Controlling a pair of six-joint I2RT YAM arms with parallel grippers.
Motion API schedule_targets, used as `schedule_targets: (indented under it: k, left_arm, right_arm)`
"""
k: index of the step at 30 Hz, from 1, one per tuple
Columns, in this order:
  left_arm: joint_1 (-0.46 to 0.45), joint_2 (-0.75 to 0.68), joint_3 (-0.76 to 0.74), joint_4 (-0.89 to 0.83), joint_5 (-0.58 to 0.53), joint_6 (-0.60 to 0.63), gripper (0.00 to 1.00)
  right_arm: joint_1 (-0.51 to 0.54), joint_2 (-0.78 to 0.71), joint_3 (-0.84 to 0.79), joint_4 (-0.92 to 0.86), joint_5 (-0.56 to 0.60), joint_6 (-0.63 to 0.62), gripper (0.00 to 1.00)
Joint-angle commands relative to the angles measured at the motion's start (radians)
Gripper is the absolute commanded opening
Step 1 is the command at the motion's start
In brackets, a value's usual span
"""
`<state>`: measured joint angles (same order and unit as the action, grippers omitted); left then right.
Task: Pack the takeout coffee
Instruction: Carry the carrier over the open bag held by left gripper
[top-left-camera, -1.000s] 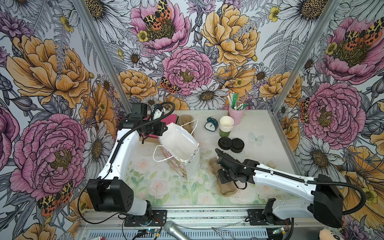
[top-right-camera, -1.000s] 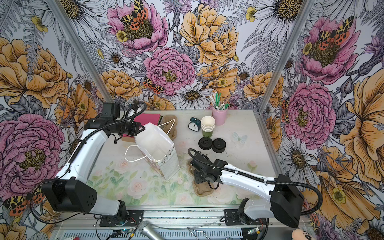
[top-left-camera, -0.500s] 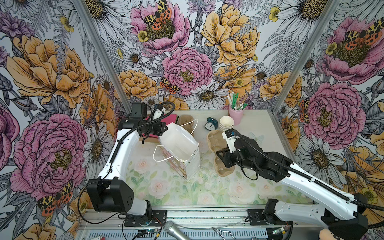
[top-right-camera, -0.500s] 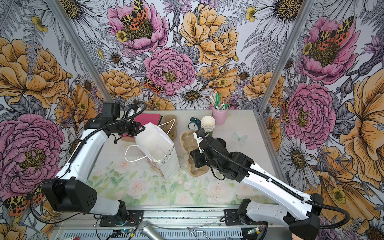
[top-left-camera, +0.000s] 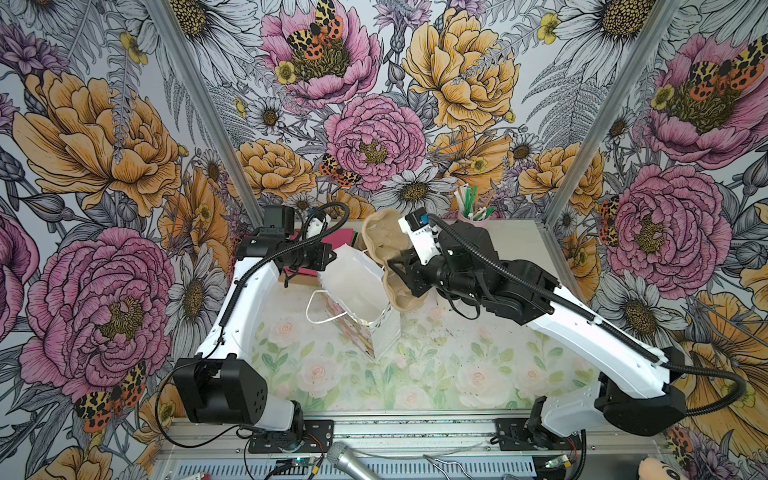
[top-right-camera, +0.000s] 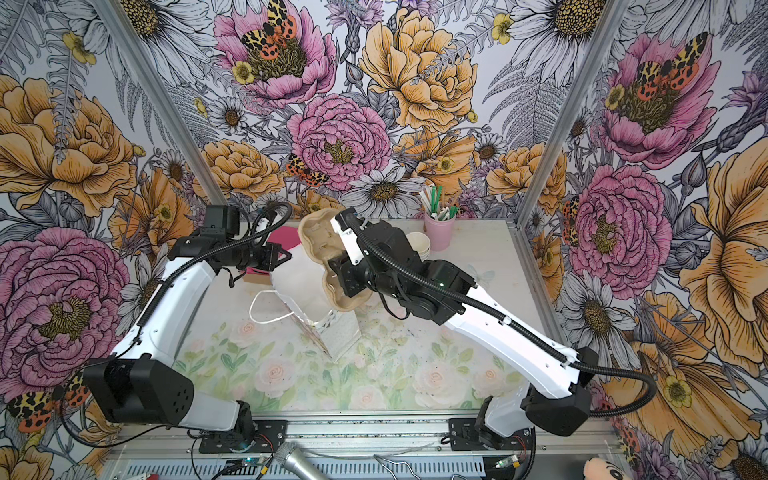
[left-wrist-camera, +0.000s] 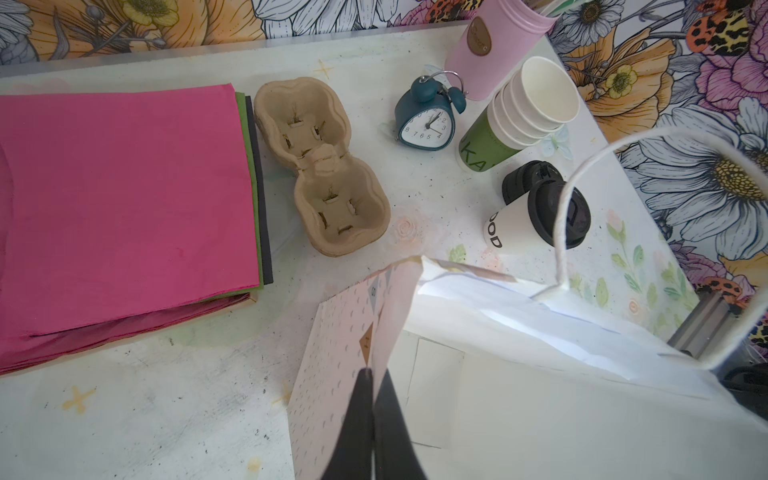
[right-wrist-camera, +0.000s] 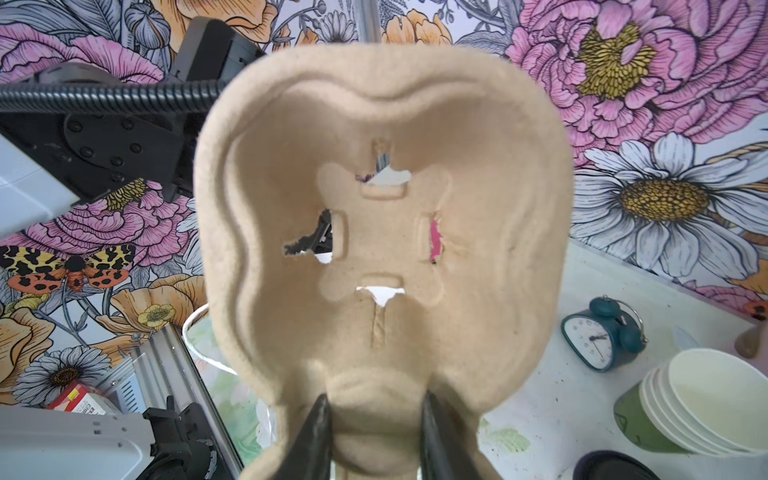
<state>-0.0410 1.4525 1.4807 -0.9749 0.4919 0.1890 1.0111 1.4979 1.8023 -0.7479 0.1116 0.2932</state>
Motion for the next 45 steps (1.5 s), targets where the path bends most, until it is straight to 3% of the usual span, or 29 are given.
schedule_targets:
  k: [1,18,28,45]
  left_arm:
    - [0.007,-0.027,-0.009,0.035,0.045,-0.011,0.00]
    - [0.018,-0.020,-0.011,0.047,0.078,-0.023,0.00]
    - [0.024,-0.021,-0.011,0.052,0.084,-0.028,0.00]
    - [0.001,-0.065,0.006,0.093,0.108,-0.061,0.00]
  right_arm:
    - [0.017,0.074,0.086,0.025,-0.033,-0.035,0.30]
    - [0.021,0.256,0.099,0.178,0.005,-0.054,0.27]
    - [0.008,0.192,-0.093,0.282,0.006,-0.057,0.27]
    - [0.002,0.150,-0.213,0.268,0.001,-0.066,0.27]
